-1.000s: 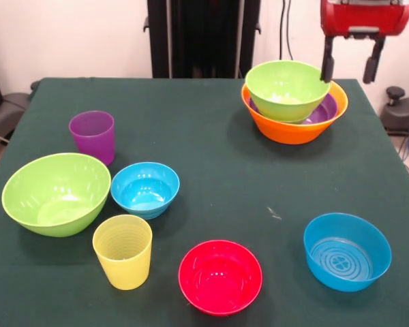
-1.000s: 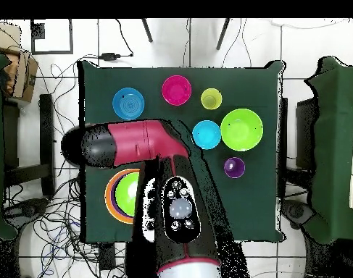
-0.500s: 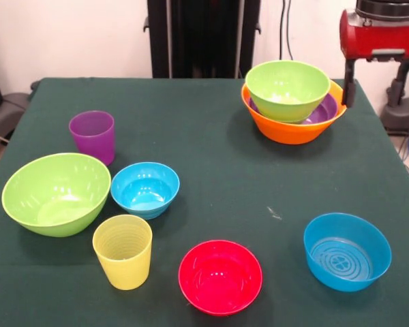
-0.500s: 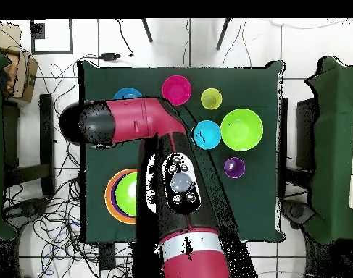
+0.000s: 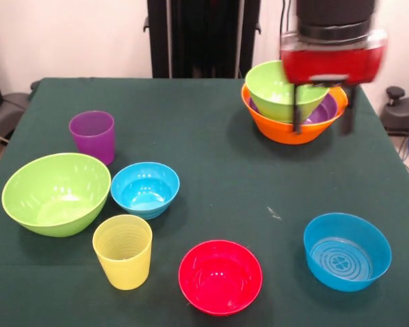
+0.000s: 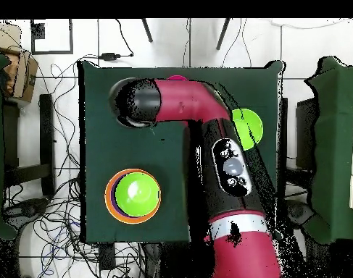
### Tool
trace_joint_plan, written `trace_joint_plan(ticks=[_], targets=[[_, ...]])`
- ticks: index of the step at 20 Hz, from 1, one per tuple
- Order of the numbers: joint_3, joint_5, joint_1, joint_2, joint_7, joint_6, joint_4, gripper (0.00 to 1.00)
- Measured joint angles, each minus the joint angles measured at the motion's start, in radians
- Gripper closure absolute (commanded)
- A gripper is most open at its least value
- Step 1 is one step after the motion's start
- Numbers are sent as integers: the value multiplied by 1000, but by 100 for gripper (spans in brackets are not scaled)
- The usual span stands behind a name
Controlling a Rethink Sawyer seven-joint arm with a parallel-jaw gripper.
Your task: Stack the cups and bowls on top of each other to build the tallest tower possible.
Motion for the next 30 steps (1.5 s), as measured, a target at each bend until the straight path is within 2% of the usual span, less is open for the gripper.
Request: trace_joint_plan(ticks=[4, 14, 22, 30], targets=[[5, -43, -89, 52, -24, 51, -91, 0], [29, -103, -229, 171, -119, 157, -286, 0], [49, -108, -287, 203, -195, 180, -312, 0], [66, -112, -294, 191, -202, 181, -310, 0]])
